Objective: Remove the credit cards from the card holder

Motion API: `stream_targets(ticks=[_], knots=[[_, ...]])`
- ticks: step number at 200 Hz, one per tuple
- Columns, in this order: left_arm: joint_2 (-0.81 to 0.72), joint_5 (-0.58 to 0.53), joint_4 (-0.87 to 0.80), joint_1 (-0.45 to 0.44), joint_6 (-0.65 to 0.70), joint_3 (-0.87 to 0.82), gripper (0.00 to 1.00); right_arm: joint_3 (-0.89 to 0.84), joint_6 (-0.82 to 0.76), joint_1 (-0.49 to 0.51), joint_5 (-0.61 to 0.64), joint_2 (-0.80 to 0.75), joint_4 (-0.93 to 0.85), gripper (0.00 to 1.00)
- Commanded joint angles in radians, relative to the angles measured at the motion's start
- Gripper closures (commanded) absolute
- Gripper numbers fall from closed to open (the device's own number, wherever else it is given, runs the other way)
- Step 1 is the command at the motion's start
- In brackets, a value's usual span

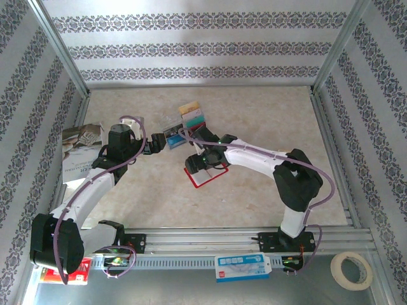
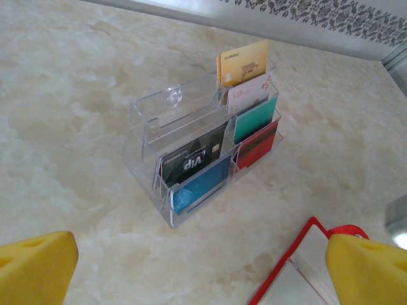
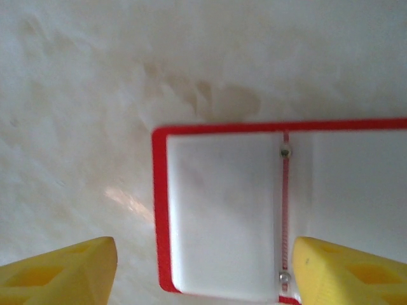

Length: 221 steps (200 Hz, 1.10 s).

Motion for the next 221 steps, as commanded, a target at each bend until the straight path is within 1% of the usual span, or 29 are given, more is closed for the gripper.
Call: stream_targets(ticks=[1,39,62,95,133,221], knots=[[0.008,0.02,0.02,0.015,-0.024,0.008,0.0,0.036,-0.054,0.026,0.042,0.051,-0.092,0.29],[0.008,0.014,0.018,0.016,-0.034,0.007,0.0,0.08,-0.036,0.056,0.055,0.125,-0.119,0.28],[0.009,0.012,0.021,0.015,-0.041,0.007,0.0,0.089,-0.006,0.059,0.098,0.144,-0.13,0.28],[0.015,0.012,0.021,0.016,-0.041,0.01,0.0,0.094,0.01,0.059,0.157,0.146,-0.147,0.3],[0.02,0.014,0.024,0.016,-0.045,0.011,0.0,0.094,0.021,0.059,0.184,0.124,-0.149,0.31],[0.022,0.018,0.021,0.016,-0.045,0.014,0.0,0.115,0.009,0.056,0.145,0.188,-0.172,0.32]])
